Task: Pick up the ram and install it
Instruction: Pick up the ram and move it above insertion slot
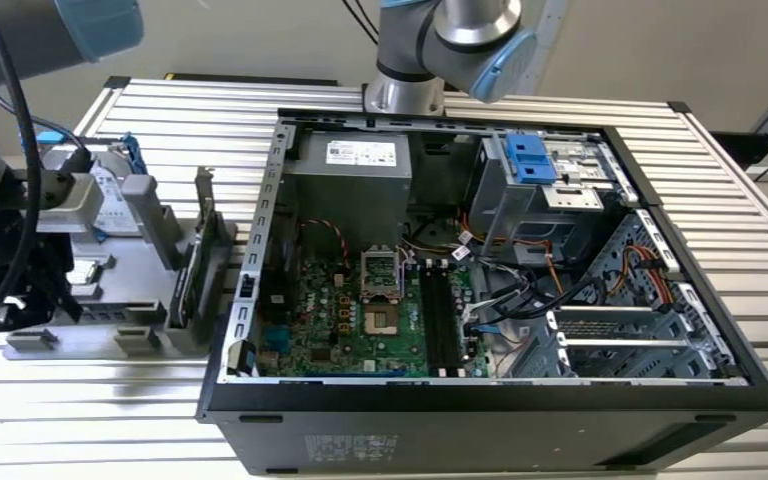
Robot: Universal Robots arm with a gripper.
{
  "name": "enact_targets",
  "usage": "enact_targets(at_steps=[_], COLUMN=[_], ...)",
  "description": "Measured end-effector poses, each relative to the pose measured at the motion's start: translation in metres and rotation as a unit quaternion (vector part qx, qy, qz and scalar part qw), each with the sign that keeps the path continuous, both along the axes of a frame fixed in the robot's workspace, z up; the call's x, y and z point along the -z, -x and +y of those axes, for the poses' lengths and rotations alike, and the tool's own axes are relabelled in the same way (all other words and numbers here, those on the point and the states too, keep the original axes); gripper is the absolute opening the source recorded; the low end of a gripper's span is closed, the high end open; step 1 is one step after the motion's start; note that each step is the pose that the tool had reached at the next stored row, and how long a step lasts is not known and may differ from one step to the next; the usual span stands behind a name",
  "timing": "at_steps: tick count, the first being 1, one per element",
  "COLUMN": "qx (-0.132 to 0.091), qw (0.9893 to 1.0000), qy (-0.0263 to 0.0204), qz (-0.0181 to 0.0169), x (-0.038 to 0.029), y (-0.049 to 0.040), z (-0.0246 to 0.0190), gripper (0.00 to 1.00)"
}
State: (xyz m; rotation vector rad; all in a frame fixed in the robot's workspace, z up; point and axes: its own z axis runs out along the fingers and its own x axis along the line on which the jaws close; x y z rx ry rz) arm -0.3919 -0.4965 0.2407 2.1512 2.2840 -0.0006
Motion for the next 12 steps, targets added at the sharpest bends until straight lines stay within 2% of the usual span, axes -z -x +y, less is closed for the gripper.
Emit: enact_targets(at_steps=[5,6,12], qx=[0.000,0.001,0.009], qw=[1.0000,1.0000,1.0000], qy=[0.0001,0.0001,0.0001], qz=[0.0000,0.0000,0.0000], x=[-0.0124,-0.0166,-0.0284], y=[0.0000,0.0000,0.0000], z=[0.0000,0.0000,0.0000], gripper=[0.00,0.00,0.00])
